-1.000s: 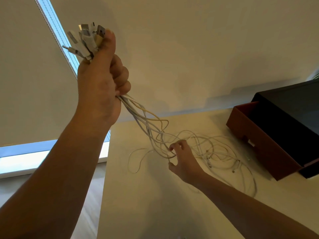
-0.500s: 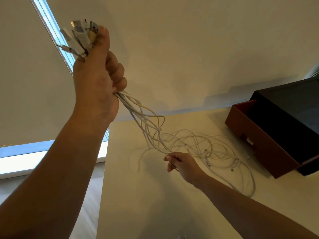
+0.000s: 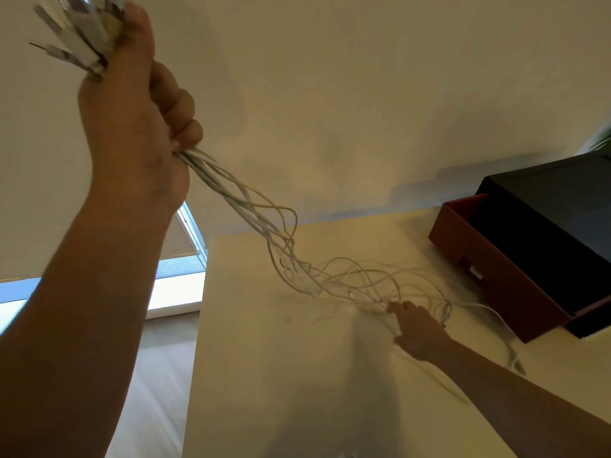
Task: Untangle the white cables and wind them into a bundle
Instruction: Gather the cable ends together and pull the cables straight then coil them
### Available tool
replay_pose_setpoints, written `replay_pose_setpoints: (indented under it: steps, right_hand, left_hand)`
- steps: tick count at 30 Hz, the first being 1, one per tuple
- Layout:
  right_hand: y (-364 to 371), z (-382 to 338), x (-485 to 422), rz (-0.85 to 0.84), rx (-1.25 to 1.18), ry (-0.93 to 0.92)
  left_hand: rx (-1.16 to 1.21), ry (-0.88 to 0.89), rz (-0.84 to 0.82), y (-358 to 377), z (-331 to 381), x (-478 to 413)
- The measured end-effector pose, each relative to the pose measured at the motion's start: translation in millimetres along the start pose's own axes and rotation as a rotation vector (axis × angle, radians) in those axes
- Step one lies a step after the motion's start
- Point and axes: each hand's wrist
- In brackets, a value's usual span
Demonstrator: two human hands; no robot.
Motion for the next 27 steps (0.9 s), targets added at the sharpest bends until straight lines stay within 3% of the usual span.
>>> replay_pose_setpoints:
  steps: [4, 8, 17, 22, 27]
  right_hand:
    - [-19.6, -62.0, 5.9, 0.200, -0.414, -0.315]
    - [-24.4, -114.0, 18.7, 0.236, -0.523, -0.486]
    - [-24.1, -156.0, 18.6, 0.339, -0.700, -0.516]
    - [-18.2, -128.3, 13.3, 0.297, -0.574, -0.557]
    - [-22.3, -73.5, 7.7, 0.114, -0.396, -0.365]
  left_hand:
    - [0.079, 0.020, 0.090, 29.4, -5.1, 13.4]
    - [0.115, 0.016, 0.110, 40.1, -5.9, 19.3]
    - [0.136, 0.041, 0.117, 44.0, -0.9, 24.9]
    - [0.105, 0.043, 0.118, 31.1, 1.6, 16.5]
    - [-0.082, 0.028, 0.041, -4.0, -4.7, 1.7]
Point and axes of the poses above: each hand's wrist, its own x-axis away from the middle knuckle, its own y-axis out of the palm, z = x × y, and after that the axes turned 1 degree about -y, right-handed
